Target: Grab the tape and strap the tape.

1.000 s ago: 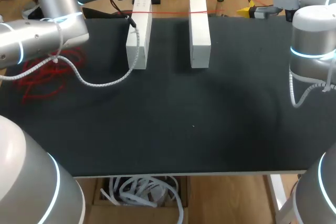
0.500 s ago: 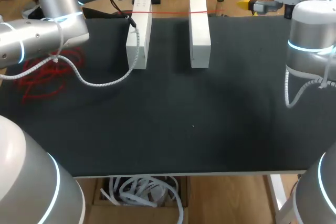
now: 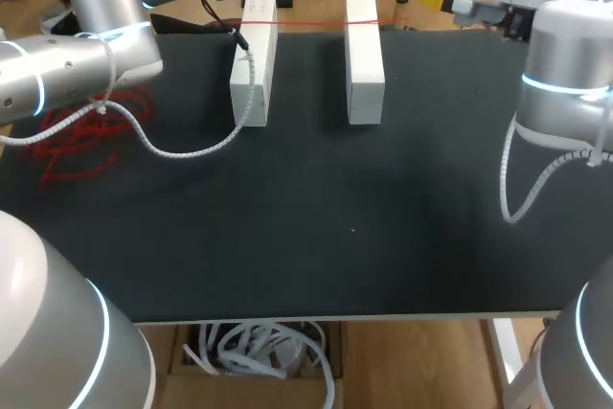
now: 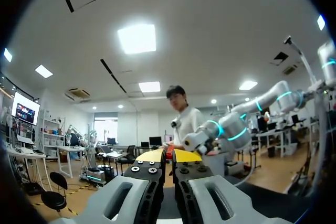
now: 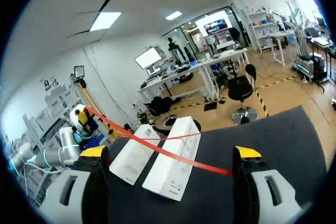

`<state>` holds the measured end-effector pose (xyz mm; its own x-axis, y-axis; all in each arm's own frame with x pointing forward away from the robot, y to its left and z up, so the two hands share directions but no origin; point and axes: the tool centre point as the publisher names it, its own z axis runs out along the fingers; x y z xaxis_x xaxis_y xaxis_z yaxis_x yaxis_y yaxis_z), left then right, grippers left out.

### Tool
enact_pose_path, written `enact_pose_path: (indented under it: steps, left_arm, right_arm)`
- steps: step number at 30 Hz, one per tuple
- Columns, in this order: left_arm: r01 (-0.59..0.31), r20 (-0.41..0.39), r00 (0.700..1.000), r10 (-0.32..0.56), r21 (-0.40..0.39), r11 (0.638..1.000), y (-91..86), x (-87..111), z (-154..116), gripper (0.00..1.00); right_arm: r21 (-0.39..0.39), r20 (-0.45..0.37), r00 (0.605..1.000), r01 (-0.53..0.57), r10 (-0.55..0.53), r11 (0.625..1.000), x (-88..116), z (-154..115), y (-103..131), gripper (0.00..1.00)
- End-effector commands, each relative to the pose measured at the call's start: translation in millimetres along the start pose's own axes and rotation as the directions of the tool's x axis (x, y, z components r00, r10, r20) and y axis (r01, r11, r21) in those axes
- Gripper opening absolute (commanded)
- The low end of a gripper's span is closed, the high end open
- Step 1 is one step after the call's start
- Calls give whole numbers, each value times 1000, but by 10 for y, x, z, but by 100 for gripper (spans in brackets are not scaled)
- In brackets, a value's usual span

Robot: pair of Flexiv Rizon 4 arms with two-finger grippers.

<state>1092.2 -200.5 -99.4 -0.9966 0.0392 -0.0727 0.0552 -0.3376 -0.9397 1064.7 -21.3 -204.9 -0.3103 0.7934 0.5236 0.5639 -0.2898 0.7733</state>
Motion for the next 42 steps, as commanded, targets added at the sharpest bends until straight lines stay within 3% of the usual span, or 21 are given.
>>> enact_pose_path:
  steps: [1, 5, 10, 29, 30, 31, 34, 38, 41, 42]
  left_arm:
    - [0, -2, 1000, 0, 1, 1000, 5, -7, -2, 0]
    - [0, -2, 1000, 0, 1, 1000, 5, -7, -2, 0]
    - [0, -2, 1000, 0, 1, 1000, 5, -7, -2, 0]
    - [0, -2, 1000, 0, 1, 1000, 5, -7, -2, 0]
    - [0, -2, 1000, 0, 1, 1000, 5, -7, -2, 0]
    - [0, -2, 1000, 0, 1, 1000, 5, -7, -2, 0]
    - [0, -2, 1000, 0, 1, 1000, 5, -7, -2, 0]
    - [0, -2, 1000, 0, 1, 1000, 5, -7, -2, 0]
    - [0, -2, 1000, 0, 1, 1000, 5, -7, -2, 0]
    - [0, -2, 1000, 0, 1, 1000, 5, -7, -2, 0]
  right_arm:
    - [76, 140, 970, -212, 201, 974, 40, -235, 3, 100]
    - [69, 158, 982, -116, 103, 991, 119, -390, 36, 100]
    - [77, 156, 973, -185, 171, 980, 67, -379, -65, 100]
    - [83, 158, 974, -178, 164, 980, 59, -368, -82, 100]
    - [93, 88, 974, -219, 211, 971, 63, -399, -95, 100]
    - [83, 93, 965, -253, 246, 964, 80, -427, -105, 100]
    - [29, 47, 924, -381, 379, 924, 67, -526, -151, 100]
    - [-56, -36, 793, -610, 608, 791, 81, -654, -213, 100]
    - [-135, -56, 699, -713, 713, 688, 57, -734, -226, 100]
    - [-159, -91, 649, -758, 755, 633, 47, -753, -220, 100]
